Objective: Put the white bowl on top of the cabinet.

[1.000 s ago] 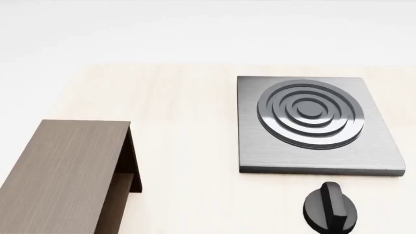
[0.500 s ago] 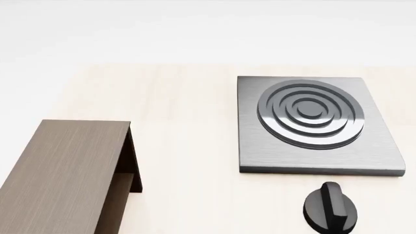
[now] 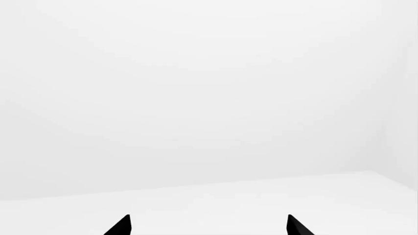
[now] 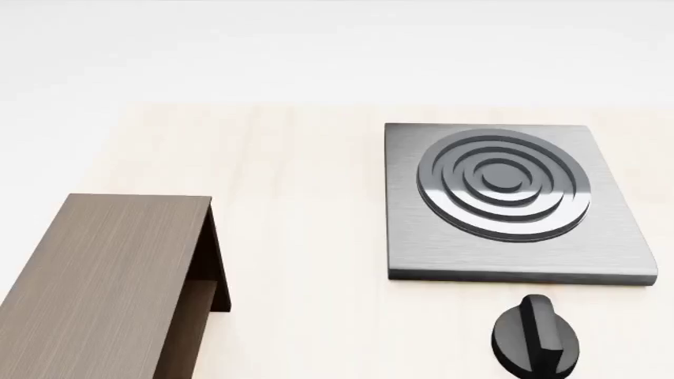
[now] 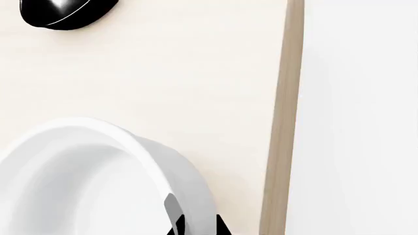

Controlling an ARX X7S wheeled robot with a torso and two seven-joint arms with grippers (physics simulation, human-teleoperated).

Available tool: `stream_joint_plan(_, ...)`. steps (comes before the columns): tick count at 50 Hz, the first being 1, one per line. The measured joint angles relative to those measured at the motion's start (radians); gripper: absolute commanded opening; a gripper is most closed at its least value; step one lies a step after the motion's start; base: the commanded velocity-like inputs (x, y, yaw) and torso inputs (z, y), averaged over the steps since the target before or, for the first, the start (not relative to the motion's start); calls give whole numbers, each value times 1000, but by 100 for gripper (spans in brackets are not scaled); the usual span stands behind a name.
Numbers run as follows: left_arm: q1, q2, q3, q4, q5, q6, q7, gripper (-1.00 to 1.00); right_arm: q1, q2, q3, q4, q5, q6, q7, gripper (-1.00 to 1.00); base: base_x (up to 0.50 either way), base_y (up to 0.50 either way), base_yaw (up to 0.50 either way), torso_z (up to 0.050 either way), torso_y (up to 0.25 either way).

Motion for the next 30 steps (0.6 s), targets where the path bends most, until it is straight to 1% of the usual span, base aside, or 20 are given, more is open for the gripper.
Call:
stream_joint_plan(13,0,-1,1,-3,-1,2,0,100,30,41,1,-91,25,14,70,-100,0,0,0,0,0)
stream_joint_plan(30,3,-2,0,-3,-3,4,-1,100,49,78,17,-156,60,18,111,-100,0,0,0,0,0)
